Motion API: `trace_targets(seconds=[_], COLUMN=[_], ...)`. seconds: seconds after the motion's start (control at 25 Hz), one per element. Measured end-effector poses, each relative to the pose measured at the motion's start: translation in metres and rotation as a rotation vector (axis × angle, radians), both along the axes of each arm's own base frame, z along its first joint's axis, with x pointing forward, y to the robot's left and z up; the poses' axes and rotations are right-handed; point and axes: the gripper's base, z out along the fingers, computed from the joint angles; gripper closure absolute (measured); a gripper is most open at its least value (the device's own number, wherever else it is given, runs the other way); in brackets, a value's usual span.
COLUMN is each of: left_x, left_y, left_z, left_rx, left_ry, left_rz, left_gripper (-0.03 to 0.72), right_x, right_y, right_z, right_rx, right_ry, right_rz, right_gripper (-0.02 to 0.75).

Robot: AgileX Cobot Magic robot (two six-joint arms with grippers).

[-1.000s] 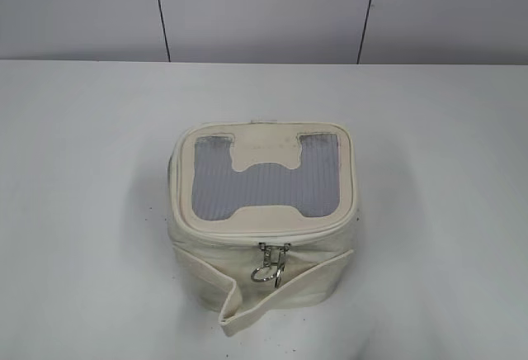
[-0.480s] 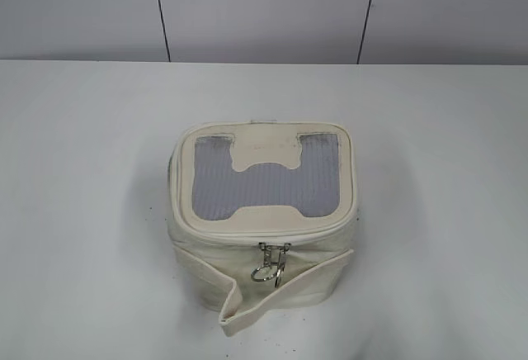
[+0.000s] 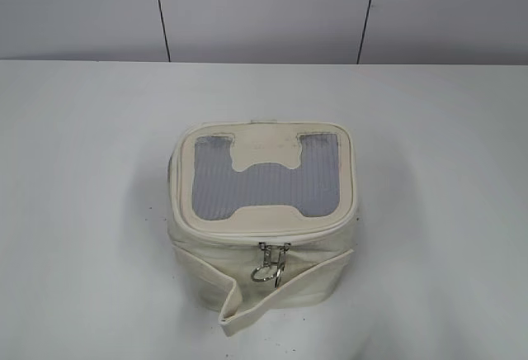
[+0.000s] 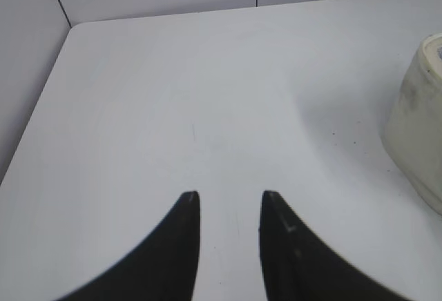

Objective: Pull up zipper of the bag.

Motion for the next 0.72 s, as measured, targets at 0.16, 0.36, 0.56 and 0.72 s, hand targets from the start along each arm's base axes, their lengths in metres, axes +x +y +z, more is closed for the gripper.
trace_targets(seconds=[0.16, 0.36, 0.56, 0.72], left_x=[0.0, 0.0, 0.0, 0.0], left_y=[0.0, 0.0, 0.0, 0.0], left_z=[0.0, 0.0, 0.0, 0.0], left_rx=[0.0, 0.0, 0.0, 0.0], left_ry=[0.0, 0.0, 0.0, 0.0], left_rz=[0.0, 0.0, 0.0, 0.0], left_gripper=[0.45, 0.45, 0.45, 0.45], right_x=[0.0, 0.0, 0.0, 0.0], right_y=[0.0, 0.0, 0.0, 0.0], right_z=[0.0, 0.0, 0.0, 0.0], right_rx=[0.0, 0.0, 0.0, 0.0], right_ry=[0.0, 0.0, 0.0, 0.0], right_rz=[0.0, 0.0, 0.0, 0.0], right_gripper=[0.19, 0.19, 0.19, 0.19])
